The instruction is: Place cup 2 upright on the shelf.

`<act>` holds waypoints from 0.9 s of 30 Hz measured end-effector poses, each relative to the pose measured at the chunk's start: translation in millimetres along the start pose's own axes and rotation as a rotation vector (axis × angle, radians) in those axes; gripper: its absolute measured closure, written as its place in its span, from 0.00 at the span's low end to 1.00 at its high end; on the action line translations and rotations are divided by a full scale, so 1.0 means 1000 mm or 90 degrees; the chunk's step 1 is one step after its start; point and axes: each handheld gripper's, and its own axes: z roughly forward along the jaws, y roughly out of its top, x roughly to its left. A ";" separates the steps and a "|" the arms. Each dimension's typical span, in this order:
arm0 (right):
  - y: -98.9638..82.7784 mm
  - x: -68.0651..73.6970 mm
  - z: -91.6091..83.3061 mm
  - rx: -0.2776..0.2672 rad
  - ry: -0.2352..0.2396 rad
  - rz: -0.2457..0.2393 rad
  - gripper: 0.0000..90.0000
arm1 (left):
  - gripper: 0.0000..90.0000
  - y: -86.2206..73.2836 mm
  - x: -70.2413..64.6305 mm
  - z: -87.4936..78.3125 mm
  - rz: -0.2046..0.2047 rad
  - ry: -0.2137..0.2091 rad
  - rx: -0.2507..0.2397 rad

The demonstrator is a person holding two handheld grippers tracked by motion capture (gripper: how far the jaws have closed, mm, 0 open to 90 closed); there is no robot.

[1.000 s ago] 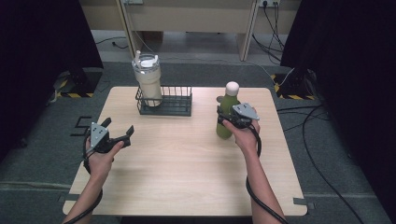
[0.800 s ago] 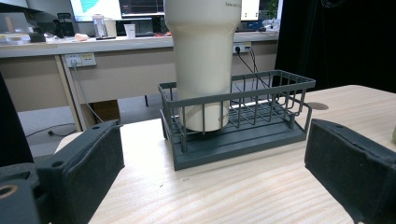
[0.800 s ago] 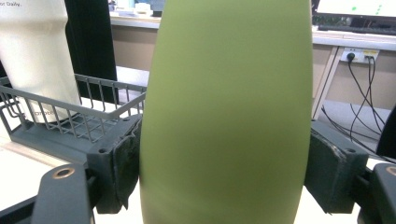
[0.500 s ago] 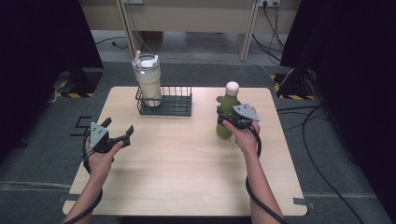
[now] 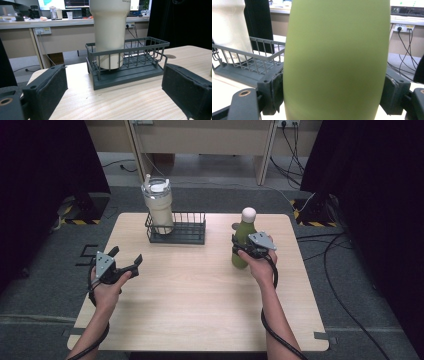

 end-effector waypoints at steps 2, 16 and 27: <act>0.000 0.000 0.000 -0.001 -0.002 0.000 0.24 | 0.06 0.000 0.000 0.000 0.001 -0.001 0.001; 0.002 0.001 -0.001 -0.004 -0.005 -0.001 0.24 | 0.07 -0.001 0.000 0.000 0.000 -0.001 0.001; 0.016 0.003 -0.005 -0.026 -0.002 0.000 0.24 | 0.07 0.000 -0.001 0.000 -0.001 0.003 0.000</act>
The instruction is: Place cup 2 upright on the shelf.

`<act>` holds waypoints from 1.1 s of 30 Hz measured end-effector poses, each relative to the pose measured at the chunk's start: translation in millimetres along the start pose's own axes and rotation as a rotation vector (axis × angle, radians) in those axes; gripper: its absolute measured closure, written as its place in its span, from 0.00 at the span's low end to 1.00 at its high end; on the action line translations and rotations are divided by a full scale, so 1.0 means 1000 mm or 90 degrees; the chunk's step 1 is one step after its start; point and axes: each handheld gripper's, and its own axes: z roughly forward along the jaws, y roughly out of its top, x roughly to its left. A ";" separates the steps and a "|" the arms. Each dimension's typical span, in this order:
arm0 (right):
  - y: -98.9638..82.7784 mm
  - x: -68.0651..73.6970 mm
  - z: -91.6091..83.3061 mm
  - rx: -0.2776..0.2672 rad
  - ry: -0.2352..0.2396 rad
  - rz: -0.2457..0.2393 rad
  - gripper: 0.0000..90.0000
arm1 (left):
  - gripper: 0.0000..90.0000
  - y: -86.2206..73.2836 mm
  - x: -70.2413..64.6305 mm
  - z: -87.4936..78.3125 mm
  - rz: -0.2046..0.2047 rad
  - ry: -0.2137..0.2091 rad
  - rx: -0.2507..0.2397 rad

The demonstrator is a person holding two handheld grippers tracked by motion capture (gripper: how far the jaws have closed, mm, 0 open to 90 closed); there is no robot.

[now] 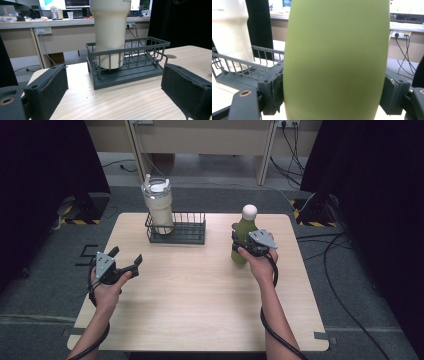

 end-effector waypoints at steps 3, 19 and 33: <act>0.004 0.001 0.000 -0.007 0.003 0.001 0.24 | 0.07 0.000 0.000 0.000 -0.001 0.002 0.000; 0.029 0.012 0.003 -0.038 0.014 0.004 0.24 | 0.07 0.002 0.001 -0.001 -0.003 0.005 -0.004; 0.043 0.022 0.009 -0.054 0.026 0.011 0.24 | 0.07 0.002 0.001 -0.002 -0.003 0.008 -0.005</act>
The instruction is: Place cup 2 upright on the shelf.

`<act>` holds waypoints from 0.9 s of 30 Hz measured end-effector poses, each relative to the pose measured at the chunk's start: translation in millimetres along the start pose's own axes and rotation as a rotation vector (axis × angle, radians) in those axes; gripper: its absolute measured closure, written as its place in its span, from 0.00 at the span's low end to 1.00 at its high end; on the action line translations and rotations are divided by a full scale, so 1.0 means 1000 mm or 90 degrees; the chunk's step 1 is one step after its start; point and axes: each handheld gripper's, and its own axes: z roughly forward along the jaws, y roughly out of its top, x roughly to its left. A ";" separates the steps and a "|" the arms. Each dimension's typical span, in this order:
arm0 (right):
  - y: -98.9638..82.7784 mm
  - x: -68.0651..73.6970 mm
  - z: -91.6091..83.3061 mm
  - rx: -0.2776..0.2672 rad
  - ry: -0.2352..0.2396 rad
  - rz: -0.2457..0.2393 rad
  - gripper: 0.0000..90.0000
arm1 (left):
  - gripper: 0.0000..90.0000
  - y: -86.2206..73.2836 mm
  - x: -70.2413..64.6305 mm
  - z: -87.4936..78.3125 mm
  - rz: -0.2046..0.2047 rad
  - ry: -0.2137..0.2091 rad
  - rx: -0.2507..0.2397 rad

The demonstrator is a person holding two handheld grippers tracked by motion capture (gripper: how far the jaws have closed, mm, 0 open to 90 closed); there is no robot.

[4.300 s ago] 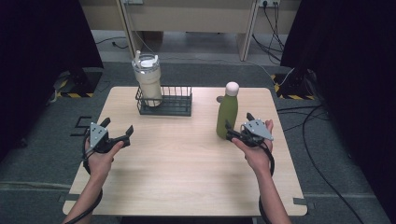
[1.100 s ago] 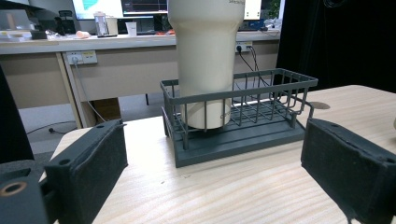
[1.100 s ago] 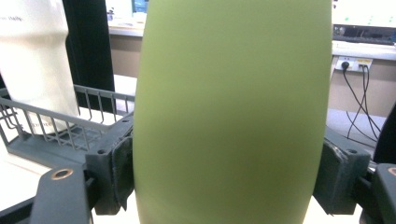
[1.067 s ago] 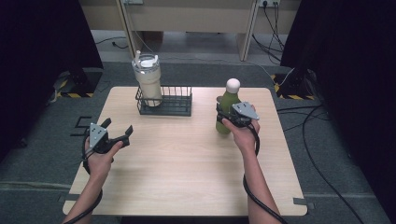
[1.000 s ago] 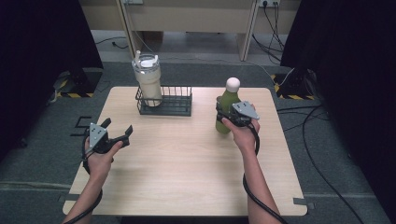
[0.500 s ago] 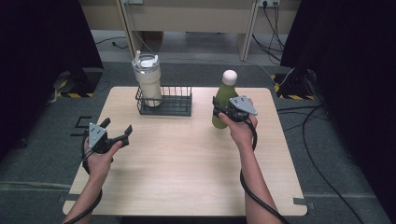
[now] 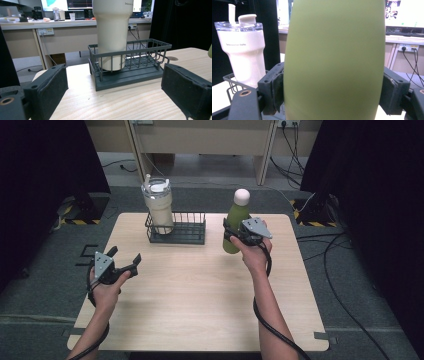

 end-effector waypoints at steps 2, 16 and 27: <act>0.001 0.001 0.001 -0.001 0.001 -0.002 0.24 | 0.07 0.000 0.000 0.000 -0.001 0.001 0.000; 0.010 0.012 0.010 -0.007 0.012 0.004 0.24 | 0.07 0.001 0.002 -0.001 -0.003 0.007 -0.005; 0.018 0.020 0.019 -0.013 0.022 0.003 0.24 | 0.06 0.002 0.003 -0.002 -0.005 0.010 -0.006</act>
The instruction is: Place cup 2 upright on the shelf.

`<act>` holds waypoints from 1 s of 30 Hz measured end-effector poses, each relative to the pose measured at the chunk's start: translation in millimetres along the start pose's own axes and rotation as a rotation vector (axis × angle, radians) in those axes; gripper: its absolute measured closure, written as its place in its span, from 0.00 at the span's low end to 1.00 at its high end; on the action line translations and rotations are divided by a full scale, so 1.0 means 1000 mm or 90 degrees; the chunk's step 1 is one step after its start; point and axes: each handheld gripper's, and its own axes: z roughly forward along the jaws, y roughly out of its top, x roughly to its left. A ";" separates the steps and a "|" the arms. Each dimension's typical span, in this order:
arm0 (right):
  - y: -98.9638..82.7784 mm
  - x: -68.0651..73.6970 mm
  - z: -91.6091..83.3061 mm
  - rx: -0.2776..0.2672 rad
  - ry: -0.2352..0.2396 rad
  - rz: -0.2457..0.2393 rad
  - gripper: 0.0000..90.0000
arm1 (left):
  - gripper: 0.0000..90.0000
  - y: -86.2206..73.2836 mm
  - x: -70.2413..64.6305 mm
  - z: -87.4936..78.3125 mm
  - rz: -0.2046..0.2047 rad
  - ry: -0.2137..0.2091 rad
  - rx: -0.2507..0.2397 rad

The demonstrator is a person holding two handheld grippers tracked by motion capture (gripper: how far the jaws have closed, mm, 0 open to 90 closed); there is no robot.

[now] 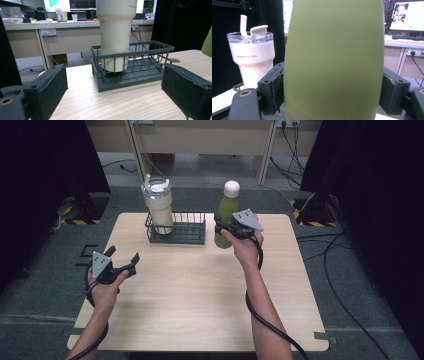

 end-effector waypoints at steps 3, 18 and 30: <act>0.001 0.002 0.002 -0.001 0.001 0.002 0.24 | 0.06 0.000 0.000 0.000 -0.001 0.000 0.000; 0.013 0.011 0.012 -0.013 0.006 0.005 0.24 | 0.06 0.001 0.001 -0.001 -0.001 -0.001 -0.003; 0.019 0.020 0.024 -0.019 0.013 0.012 0.24 | 0.06 0.002 0.002 -0.002 -0.004 0.002 -0.007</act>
